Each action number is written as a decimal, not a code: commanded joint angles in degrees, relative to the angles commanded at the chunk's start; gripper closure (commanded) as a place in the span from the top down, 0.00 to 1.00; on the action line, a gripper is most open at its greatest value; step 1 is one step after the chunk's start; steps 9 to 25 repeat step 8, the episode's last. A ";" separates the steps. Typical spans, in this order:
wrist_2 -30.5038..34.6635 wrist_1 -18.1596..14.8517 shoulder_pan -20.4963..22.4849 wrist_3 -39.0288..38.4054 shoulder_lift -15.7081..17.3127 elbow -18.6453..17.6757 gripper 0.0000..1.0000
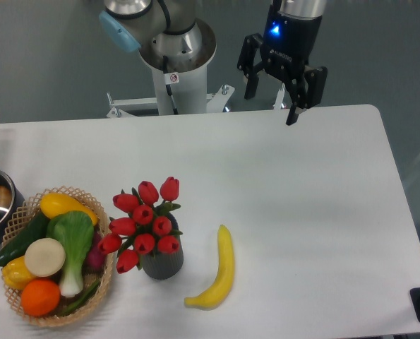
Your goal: Insert the flowers into the vase
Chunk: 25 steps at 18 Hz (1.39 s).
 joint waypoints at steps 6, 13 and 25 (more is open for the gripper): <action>1.95 0.35 -0.09 4.23 0.35 -0.27 1.00; 1.95 0.53 0.00 4.23 0.44 -0.35 1.00; 1.95 0.53 0.00 4.23 0.44 -0.35 1.00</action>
